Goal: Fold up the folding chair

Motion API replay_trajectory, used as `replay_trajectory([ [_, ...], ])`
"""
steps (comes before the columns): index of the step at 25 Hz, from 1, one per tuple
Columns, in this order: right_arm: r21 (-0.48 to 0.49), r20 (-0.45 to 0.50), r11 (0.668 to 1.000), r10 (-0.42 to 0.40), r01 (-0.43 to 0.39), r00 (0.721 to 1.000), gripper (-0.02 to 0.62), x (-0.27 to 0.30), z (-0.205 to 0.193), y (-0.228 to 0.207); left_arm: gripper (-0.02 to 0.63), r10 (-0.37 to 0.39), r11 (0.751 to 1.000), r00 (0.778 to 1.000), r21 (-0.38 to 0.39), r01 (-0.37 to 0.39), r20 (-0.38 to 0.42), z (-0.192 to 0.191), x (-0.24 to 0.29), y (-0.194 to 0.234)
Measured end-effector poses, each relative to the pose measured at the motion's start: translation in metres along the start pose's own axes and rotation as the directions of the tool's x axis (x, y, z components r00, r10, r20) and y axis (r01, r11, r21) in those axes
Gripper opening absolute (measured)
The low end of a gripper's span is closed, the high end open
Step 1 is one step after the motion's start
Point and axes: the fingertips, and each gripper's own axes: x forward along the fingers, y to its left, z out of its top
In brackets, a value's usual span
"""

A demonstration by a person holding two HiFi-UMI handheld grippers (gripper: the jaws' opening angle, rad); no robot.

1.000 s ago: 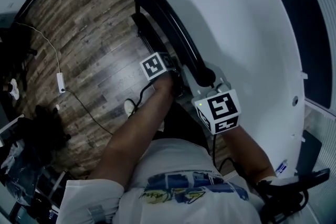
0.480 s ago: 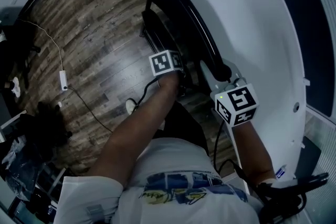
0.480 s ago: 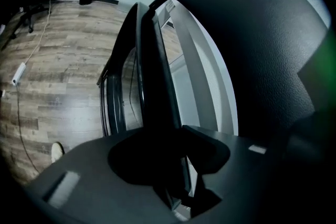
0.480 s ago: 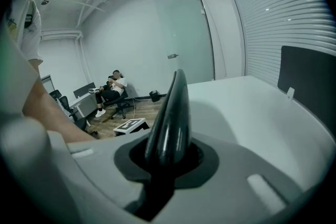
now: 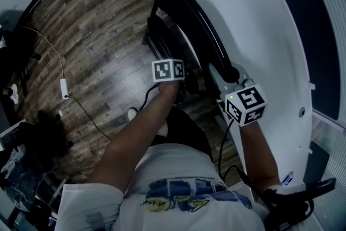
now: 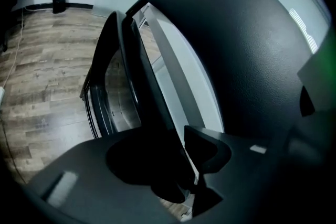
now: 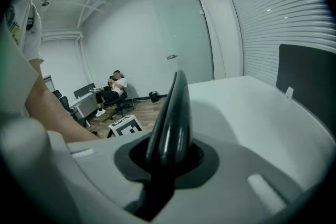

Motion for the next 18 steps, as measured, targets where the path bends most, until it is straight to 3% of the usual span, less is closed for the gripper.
replay_trajectory([
  [9,-0.023,0.009,0.999,-0.027,0.028,1.0,0.078,0.0,-0.001,-0.001,0.216,-0.003,0.99,0.998,0.142,-0.005,0.055,0.011,-0.063,0.023],
  [18,-0.062,-0.046,0.995,-0.082,0.079,0.996,0.141,-0.011,-0.005,-0.007,0.215,-0.094,0.97,0.985,0.238,0.057,0.147,0.027,-0.133,0.013],
])
